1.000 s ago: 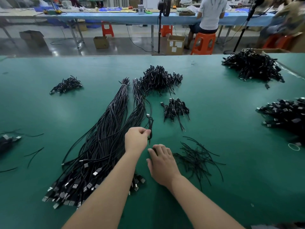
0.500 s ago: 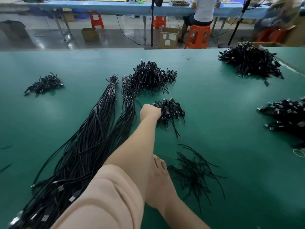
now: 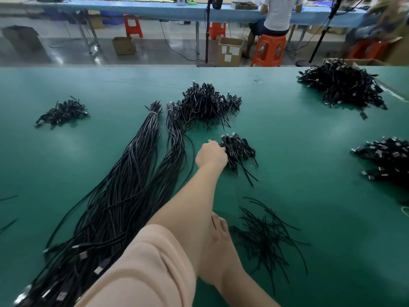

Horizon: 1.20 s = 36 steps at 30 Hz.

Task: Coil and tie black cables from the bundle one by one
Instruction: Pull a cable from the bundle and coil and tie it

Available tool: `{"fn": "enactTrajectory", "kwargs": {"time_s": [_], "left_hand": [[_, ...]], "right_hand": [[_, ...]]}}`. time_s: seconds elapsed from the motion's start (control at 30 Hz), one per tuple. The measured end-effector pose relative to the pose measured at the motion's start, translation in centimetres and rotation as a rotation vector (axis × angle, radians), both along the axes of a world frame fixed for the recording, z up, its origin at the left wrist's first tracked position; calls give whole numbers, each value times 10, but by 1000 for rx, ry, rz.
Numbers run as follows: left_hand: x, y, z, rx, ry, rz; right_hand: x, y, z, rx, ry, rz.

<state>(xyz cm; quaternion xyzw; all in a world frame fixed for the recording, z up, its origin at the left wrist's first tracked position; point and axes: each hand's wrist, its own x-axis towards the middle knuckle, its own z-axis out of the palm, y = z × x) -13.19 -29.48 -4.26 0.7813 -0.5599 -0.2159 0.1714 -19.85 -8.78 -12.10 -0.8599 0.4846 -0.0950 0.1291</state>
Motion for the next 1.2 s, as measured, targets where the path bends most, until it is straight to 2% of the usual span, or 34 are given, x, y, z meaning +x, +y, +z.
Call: {"fn": "enactTrajectory", "kwargs": {"time_s": [0.03,0.07,0.2,0.3,0.43,0.53,0.67,0.9,1.1,1.2], "left_hand": [[2,3,4,-34,-2,-3],[5,5,10,-83,35,0],[37,22,44,-310,176,-7],[75,60,58,-395,149,-66],[130,123,34,-251,-20,-128],[155,175,-8,-112,-133,-134],[174,219,-56,-32,-315,-194],[185,214,-62,-77,-164,-216],[187,210,-62,-101,-78,-185],[186,210,-64,-105,-81,-169]], "right_hand": [[8,4,7,-55,-29,-90],[8,-2,15,-69,15,-93],[6,8,3,-117,-11,-58],[6,4,6,-131,-33,-86],[8,7,9,-101,-8,-67],[8,8,9,-153,-3,-92],[8,10,10,-146,-11,-90],[9,14,18,-120,63,-66],[29,25,28,-38,70,171],[45,29,34,42,46,196]]}}
